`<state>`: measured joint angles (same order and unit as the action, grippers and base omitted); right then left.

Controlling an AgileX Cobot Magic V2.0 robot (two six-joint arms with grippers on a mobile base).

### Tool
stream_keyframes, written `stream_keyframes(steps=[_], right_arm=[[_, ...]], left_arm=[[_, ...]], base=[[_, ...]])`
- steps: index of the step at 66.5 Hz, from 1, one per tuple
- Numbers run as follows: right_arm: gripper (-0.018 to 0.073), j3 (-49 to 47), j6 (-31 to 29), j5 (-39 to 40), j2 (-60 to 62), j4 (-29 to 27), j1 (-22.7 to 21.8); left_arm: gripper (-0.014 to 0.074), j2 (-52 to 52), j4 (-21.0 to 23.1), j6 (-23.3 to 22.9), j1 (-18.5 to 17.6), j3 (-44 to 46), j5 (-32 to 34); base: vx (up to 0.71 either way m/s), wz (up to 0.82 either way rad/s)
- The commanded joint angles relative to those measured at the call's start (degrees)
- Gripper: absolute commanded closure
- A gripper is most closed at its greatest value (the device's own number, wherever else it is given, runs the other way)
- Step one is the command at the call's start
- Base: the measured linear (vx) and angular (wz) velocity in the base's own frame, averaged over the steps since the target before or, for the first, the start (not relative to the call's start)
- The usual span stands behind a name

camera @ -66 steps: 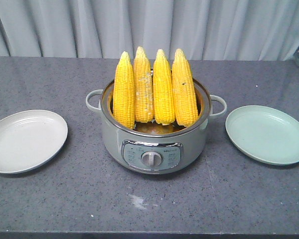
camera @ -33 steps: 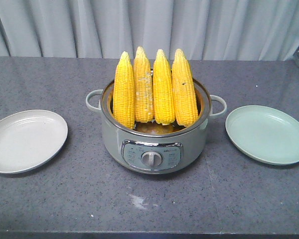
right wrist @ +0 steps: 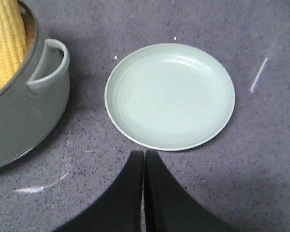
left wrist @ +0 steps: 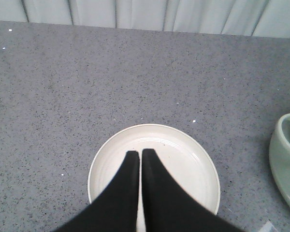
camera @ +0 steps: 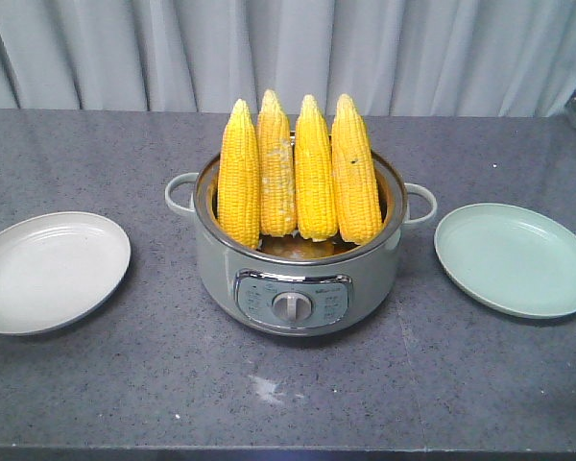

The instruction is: Distribute corn equally

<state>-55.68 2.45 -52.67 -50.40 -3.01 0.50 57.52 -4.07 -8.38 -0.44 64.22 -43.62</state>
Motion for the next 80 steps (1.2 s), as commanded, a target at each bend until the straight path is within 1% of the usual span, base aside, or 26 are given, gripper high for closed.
stream_keyframes(steps=[1,30,37,41,45,49,52,58,67,73,76,80], right_arm=[[0.0570,-2.0,-0.6,2.3,-1.0,-0.7,-0.2],[0.0560,-2.0,-0.7,2.3,-1.2,-0.6,-0.2],[0.0520,-2.0,-0.8,2.3,-1.2,-0.6,-0.2],[0.0474,-2.0,-0.8,2.3,-1.2,-0.6,-0.2],[0.0419,-2.0,-0.8,2.2,-1.2,-0.6,-0.2],[0.0352,-2.0,-0.8,2.0,-1.2,-0.7,-0.2],[0.0293,-2.0,-0.8,1.9,-1.2,-0.8,-0.2],[0.0160,-2.0,-0.8,1.8,-1.2,-0.8,-0.2],[0.0012,-2.0,-0.8,1.8,-1.2,-0.8,-0.2],[-0.0034,-2.0,-0.8,1.8,-1.2,-0.9,-0.2],[-0.0037,-2.0,-0.8,1.8,-1.2,-1.1,-0.2],[-0.0034,-2.0,-0.9,1.8,-1.2,-1.4,-0.2]], left_arm=[[0.0603,-0.4,0.3,-0.1,0.0,2.0,3.5],[0.0603,-0.4,0.3,-0.1,0.0,2.0,3.8],[0.0589,-0.4,0.3,-0.1,0.0,2.0,3.9],[0.0559,-0.4,0.3,-0.1,0.0,2.0,3.5],[0.0512,-0.4,0.3,-0.1,0.0,2.0,3.4],[0.0445,-0.4,0.3,-0.1,0.0,2.0,3.4],[0.0379,-0.4,0.3,-0.1,0.0,2.0,3.4],[0.0211,-0.4,0.3,-0.1,0.0,2.0,3.4],[-0.0009,-0.4,0.3,-0.1,0.0,2.0,3.4],[-0.0087,-0.4,0.3,-0.1,0.0,2.0,3.4],[-0.0106,-0.4,0.3,-0.1,0.0,2.0,3.4],[-0.0109,-0.4,0.3,-0.1,0.0,2.0,3.4]], base=[[0.00,0.00],[0.00,0.00],[0.00,0.00],[0.00,0.00],[0.00,0.00],[0.00,0.00],[0.00,0.00],[0.00,0.00],[0.00,0.00],[0.00,0.00],[0.00,0.00],[0.00,0.00]])
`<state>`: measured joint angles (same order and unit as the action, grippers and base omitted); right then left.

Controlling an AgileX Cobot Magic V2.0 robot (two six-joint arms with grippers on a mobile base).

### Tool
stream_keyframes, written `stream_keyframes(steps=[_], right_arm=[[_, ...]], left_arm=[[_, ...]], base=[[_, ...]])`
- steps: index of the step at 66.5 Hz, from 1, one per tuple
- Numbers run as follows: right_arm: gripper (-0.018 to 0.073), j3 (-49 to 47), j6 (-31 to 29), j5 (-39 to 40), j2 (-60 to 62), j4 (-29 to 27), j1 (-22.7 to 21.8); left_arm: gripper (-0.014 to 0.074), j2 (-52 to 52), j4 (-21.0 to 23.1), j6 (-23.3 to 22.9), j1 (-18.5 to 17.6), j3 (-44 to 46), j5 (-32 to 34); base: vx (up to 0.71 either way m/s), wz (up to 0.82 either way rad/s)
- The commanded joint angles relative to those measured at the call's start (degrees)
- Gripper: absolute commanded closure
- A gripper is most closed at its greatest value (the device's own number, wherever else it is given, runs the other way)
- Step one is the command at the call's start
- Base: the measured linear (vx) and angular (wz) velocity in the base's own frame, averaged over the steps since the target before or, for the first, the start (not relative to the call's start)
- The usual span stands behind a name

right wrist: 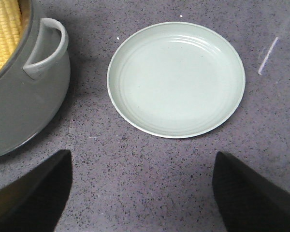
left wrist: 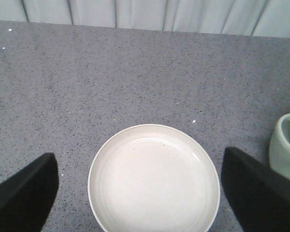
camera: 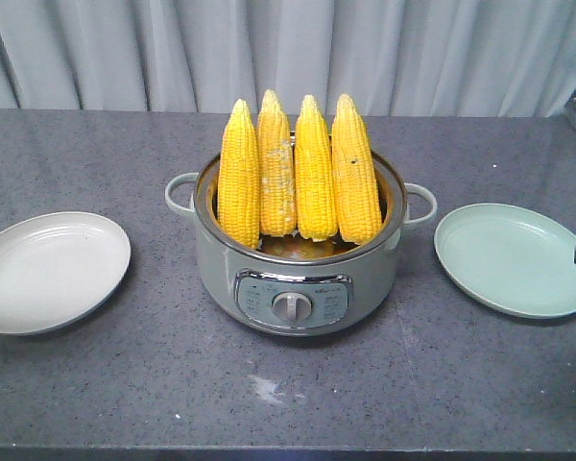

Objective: Distribute corn equally
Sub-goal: 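Reach the right gripper to the corn cob nearest the green plate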

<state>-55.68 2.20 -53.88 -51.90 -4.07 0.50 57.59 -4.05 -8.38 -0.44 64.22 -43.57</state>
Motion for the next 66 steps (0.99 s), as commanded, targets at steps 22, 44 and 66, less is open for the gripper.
stream_keyframes(steps=[22,44,66], right_arm=[[-0.0015,-10.1,-14.2,1.9,-5.6,-12.6,-0.2],[-0.0015,-25.7,-22.3,-2.8,-24.6,-20.4,-0.1],[-0.0015,-38.4,-24.5,-2.8,-38.5,-17.2,5.6]], left_arm=[[-0.0023,-0.4,0.3,-0.1,0.0,2.0,3.4],[0.0084,-0.4,0.3,-0.1,0.0,2.0,3.4],[0.0115,-0.4,0.3,-0.1,0.0,2.0,3.4]], base=[[0.00,0.00],[0.00,0.00],[0.00,0.00]])
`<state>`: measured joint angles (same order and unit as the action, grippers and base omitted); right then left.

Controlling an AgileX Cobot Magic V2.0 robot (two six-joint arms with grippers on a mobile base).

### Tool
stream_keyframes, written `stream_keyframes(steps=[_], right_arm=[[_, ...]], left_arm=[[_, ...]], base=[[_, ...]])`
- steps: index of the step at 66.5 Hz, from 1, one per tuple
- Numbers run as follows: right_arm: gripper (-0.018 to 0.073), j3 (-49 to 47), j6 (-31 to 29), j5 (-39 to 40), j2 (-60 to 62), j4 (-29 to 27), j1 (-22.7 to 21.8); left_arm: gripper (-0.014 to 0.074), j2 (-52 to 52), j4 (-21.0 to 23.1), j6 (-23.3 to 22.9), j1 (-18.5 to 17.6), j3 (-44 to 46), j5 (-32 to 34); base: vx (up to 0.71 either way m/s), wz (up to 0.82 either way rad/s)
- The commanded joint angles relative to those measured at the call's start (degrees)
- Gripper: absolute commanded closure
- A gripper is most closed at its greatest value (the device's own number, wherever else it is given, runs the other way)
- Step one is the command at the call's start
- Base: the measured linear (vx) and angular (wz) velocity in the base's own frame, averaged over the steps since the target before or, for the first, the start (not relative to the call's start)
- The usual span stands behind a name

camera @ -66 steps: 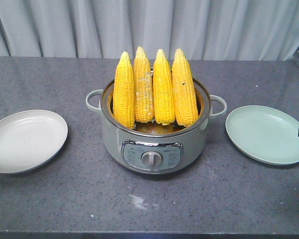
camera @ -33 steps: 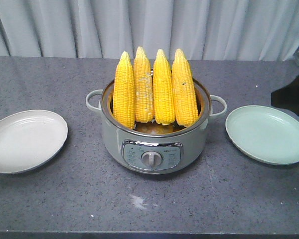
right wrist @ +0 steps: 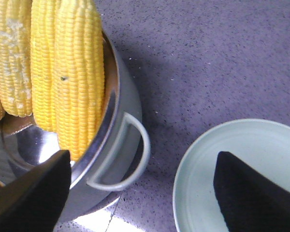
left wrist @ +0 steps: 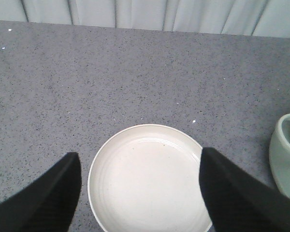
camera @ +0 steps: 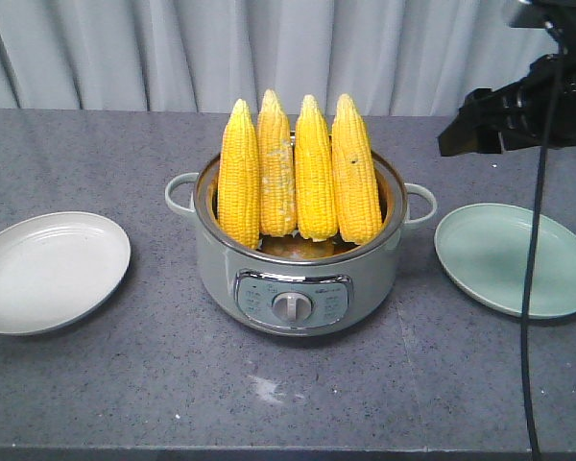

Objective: Distribute corn equally
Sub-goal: 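Reach the right gripper to the corn cob nearest the green plate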

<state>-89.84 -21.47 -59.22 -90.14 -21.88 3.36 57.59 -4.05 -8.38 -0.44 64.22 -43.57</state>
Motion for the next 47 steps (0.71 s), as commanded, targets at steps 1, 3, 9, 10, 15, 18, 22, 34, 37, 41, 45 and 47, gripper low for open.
stream_keyframes(steps=[1,3,9,10,15,18,22,34,37,41,45,47], right_arm=[[-0.0015,-4.7,-0.8,2.7,-0.7,1.0,3.3],[-0.0015,-5.9,-0.7,3.0,-1.5,1.9,4.3],[-0.0015,-9.2,0.1,4.1,-4.5,4.7,7.4],[-0.0015,-10.0,0.3,4.3,-5.1,5.3,8.0],[-0.0015,-13.0,1.6,4.4,-7.5,6.8,9.7],[-0.0015,-14.7,2.4,4.6,-8.9,8.0,10.5],[-0.0013,-16.5,3.2,5.0,-10.5,9.1,11.3],[0.0015,-18.9,4.1,6.9,-14.4,9.4,12.4],[0.0025,-18.9,4.1,7.5,-15.0,8.7,12.4],[0.0036,-18.9,4.1,8.0,-15.7,8.0,12.4],[0.0040,-18.9,4.1,8.4,-16.1,7.6,12.4],[0.0040,-18.9,4.1,8.7,-16.2,7.5,12.4]], left_arm=[[0.0115,-0.4,0.3,-0.1,0.0,2.0,3.4],[0.0115,-0.4,0.3,-0.1,0.0,2.0,3.4],[0.0115,-0.4,0.3,-0.1,0.0,2.0,3.4],[0.0115,-0.4,0.3,-0.1,0.0,2.0,3.4],[0.0115,-0.4,0.3,-0.1,0.0,2.0,3.4],[0.0115,-0.4,0.3,-0.1,0.0,2.0,3.4],[0.0115,-0.4,0.3,-0.1,0.0,2.0,3.4],[0.0115,-0.4,0.3,-0.1,0.0,2.0,3.4],[0.0115,-0.4,0.3,-0.1,0.0,2.0,3.4],[0.0115,-0.4,0.3,-0.1,0.0,2.0,3.4],[0.0115,-0.4,0.3,-0.1,0.0,2.0,3.5],[0.0115,-0.4,0.3,-0.1,0.0,2.0,3.5]], base=[[0.00,0.00],[0.00,0.00],[0.00,0.00],[0.00,0.00],[0.00,0.00],[0.00,0.00],[0.00,0.00],[0.00,0.00],[0.00,0.00],[0.00,0.00],[0.00,0.00],[0.00,0.00]])
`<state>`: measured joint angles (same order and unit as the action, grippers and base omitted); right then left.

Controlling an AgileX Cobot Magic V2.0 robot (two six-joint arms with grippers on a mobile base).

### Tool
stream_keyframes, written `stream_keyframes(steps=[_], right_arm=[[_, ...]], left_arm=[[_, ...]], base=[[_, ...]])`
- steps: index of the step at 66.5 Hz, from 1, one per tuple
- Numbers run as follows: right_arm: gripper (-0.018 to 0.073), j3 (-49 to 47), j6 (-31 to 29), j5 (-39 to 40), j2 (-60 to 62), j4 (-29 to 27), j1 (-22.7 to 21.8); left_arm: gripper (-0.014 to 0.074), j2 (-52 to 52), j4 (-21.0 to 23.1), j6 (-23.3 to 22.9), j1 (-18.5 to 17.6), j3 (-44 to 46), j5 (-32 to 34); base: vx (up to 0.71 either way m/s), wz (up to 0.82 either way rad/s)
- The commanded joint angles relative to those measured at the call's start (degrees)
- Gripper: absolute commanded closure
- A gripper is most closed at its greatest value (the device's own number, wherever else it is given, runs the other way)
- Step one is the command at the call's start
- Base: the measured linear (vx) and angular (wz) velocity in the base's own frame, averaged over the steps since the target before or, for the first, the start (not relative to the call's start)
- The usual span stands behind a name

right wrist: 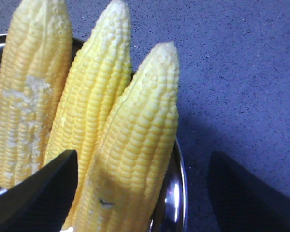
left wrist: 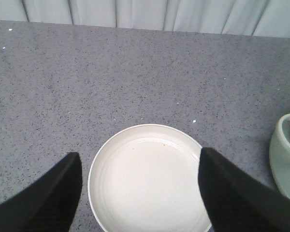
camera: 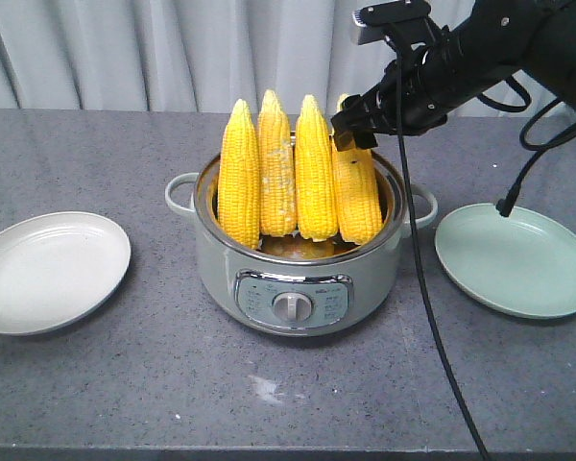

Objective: Distribute corn equally
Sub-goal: 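Reach the right gripper to the corn cob nearest the green plate, then grasp the corn cob with the right gripper and lift it out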

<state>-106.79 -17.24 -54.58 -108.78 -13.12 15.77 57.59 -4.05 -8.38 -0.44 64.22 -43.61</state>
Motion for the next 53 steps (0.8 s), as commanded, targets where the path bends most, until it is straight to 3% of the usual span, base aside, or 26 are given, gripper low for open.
stream_keyframes(steps=[1,29,53], right_arm=[[0.0040,-1.9,-0.1,4.2,2.4,-1.3,0.0],[0.0057,-1.9,-0.1,5.6,-0.6,-3.5,0.0],[0.0354,-1.9,-0.1,5.3,-0.6,-4.1,0.0]], left_arm=[[0.0115,-0.4,0.3,-0.1,0.0,2.0,3.6],[0.0115,-0.4,0.3,-0.1,0.0,2.0,3.6],[0.0115,-0.4,0.3,-0.1,0.0,2.0,3.6]], base=[[0.00,0.00],[0.00,0.00],[0.00,0.00]])
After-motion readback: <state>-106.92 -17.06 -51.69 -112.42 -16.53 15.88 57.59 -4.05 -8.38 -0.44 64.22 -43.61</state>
